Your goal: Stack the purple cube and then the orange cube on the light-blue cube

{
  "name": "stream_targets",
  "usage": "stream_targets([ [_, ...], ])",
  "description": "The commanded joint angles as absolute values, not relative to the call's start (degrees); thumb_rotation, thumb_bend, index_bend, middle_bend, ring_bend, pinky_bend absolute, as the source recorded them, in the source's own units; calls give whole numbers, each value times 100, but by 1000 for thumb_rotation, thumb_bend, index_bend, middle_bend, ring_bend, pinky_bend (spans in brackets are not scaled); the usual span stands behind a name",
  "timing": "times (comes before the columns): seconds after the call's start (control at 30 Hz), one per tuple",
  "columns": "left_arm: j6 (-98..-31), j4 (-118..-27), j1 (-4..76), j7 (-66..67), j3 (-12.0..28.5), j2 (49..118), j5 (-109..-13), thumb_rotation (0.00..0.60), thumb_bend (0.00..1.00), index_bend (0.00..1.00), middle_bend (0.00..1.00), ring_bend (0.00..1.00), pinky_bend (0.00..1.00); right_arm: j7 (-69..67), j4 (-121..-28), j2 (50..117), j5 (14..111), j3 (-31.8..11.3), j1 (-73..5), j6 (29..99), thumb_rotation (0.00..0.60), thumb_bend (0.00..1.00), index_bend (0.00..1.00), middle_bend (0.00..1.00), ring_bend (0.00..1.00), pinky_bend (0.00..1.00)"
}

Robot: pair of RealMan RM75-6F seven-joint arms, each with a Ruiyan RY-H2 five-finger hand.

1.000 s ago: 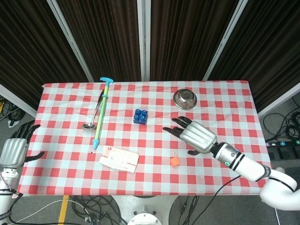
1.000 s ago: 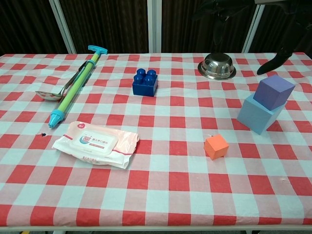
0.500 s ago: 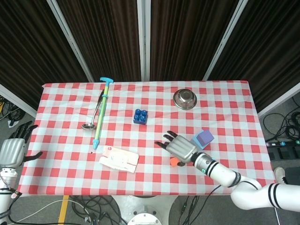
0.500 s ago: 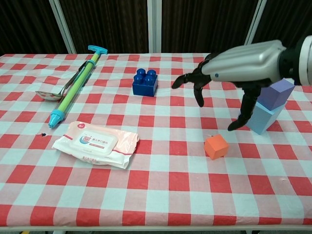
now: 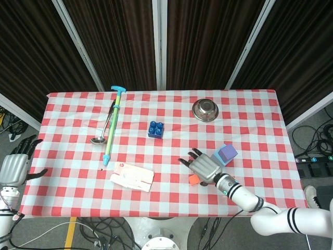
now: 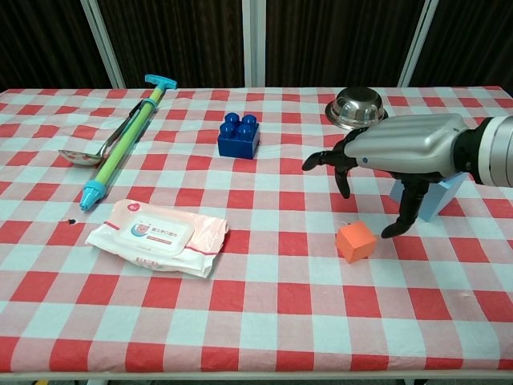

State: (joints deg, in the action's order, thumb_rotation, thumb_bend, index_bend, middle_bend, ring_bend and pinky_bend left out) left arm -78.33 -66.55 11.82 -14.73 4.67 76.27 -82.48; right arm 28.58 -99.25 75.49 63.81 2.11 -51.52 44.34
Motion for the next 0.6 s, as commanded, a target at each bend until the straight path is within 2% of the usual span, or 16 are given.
stream_targets([
  [0.03, -7825, -6631, 1181, -1492, 468, 7637, -8242, 600, 86, 224, 196, 120, 265, 2782, -9812, 7641, 6425, 228, -5112, 4418, 600, 42, 0, 347, 82, 0],
  [0.6, -7790, -6535, 1182, -1566, 460, 7672, -8242, 600, 86, 225, 195, 120, 265, 2649, -9396, 8004, 6797, 316, -4988, 4362, 600, 58, 0, 362, 82, 0],
])
